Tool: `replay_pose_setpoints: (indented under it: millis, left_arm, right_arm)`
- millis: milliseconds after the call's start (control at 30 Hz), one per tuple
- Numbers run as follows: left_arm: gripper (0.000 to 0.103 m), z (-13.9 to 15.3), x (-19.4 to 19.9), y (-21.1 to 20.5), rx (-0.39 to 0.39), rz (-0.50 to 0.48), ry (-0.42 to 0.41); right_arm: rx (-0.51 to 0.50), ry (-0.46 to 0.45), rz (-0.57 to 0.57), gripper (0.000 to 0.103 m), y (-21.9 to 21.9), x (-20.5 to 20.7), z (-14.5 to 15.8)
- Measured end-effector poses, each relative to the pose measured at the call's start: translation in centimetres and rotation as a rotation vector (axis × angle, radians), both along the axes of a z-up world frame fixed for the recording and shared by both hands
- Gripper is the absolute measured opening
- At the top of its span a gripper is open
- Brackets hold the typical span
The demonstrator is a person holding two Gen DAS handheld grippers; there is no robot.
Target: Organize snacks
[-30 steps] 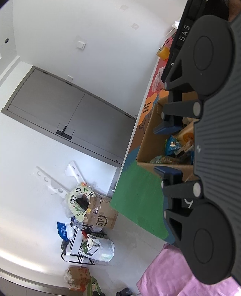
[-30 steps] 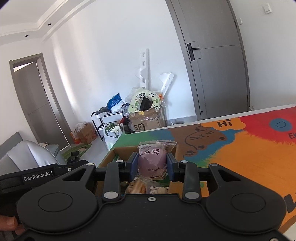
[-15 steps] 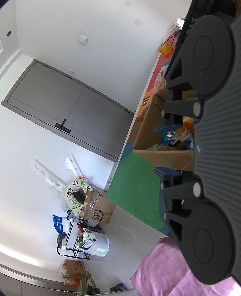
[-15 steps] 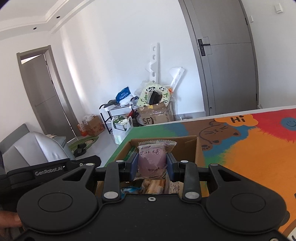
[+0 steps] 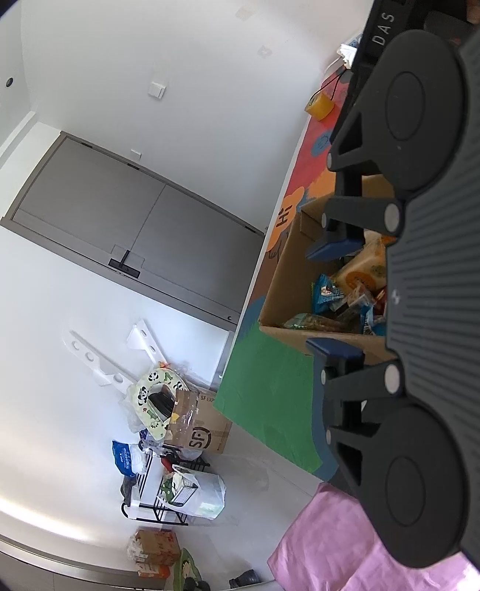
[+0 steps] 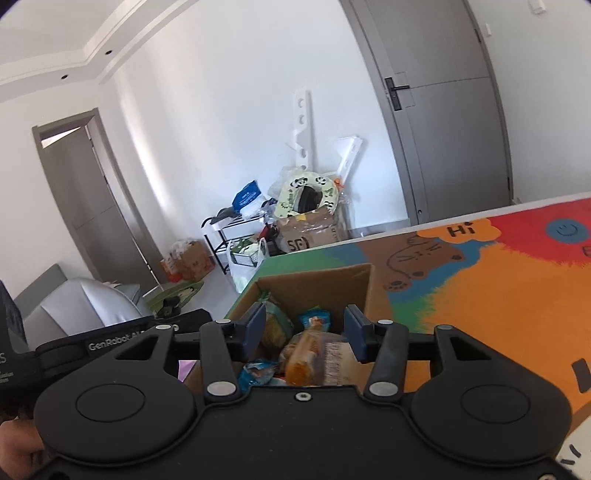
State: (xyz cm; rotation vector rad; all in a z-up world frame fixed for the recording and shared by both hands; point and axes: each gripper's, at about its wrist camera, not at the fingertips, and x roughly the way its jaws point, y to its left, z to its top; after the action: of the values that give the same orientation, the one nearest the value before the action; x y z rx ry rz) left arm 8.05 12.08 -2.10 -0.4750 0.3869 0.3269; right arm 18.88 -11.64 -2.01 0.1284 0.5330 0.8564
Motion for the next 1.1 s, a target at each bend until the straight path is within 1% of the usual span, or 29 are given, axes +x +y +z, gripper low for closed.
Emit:
replay_pose_setpoints:
  millis: [167, 233, 267, 333, 400, 533, 567, 667, 733, 767, 833, 933, 1100]
  left_arm:
    - [0.054, -0.1, 0.2, -0.9, 0.011, -0.021, 0.019]
    - [0.058, -0.1, 0.3, -1.2, 0.014, -0.033, 0.025]
    - [0.059, 0.0, 0.4, -1.5, 0.016, -0.039, 0.029]
    - [0.065, -0.1, 0.4, -2.0, 0.021, -0.05, 0.036]
    - [0.069, -0.1, 0.5, -2.6, 0.029, -0.058, 0.043]
    - [0.075, -0.1, 0.9, -3.9, 0.043, -0.076, 0.066]
    - [0.076, -0.1, 0.9, -4.2, 0.045, -0.083, 0.072]
    - [0.083, 0.0, 1.2, -5.1, 0.056, -0.096, 0.088]
    - [0.086, 0.2, 1.2, -5.7, 0.069, -0.1, 0.095]
    - [0.087, 0.3, 1.1, -6.0, 0.075, -0.104, 0.097]
    - [0.092, 0.4, 1.1, -6.6, 0.084, -0.116, 0.104]
    - [0.097, 0.7, 1.0, -7.3, 0.101, -0.135, 0.115]
    - [0.099, 1.0, 0.9, -8.4, 0.11, -0.165, 0.126]
  right_arm:
    - [-0.011, 0.014, -0.022, 0.052, -1.3, 0.1, -0.6]
    - [-0.011, 0.025, -0.04, 0.057, -2.0, 0.2, -1.0]
    - [-0.009, 0.034, -0.049, 0.057, -2.5, 0.3, -1.1]
    - [-0.008, 0.046, -0.061, 0.057, -3.1, 0.5, -1.4]
    - [-0.006, 0.052, -0.075, 0.059, -3.8, 0.5, -1.6]
    - [0.01, 0.066, -0.1, 0.068, -5.4, 0.6, -1.9]
    - [0.013, 0.071, -0.106, 0.069, -5.8, 0.7, -2.0]
    - [0.022, 0.079, -0.12, 0.073, -6.9, 0.8, -2.1]
    - [0.028, 0.077, -0.131, 0.082, -7.6, 0.6, -2.1]
    - [0.03, 0.077, -0.136, 0.084, -7.9, 0.5, -2.0]
    - [0.034, 0.076, -0.143, 0.094, -8.5, 0.3, -1.9]
    - [0.033, 0.071, -0.16, 0.103, -9.3, 0.0, -1.8]
    - [0.023, 0.068, -0.182, 0.103, -10.8, -0.5, -1.6]
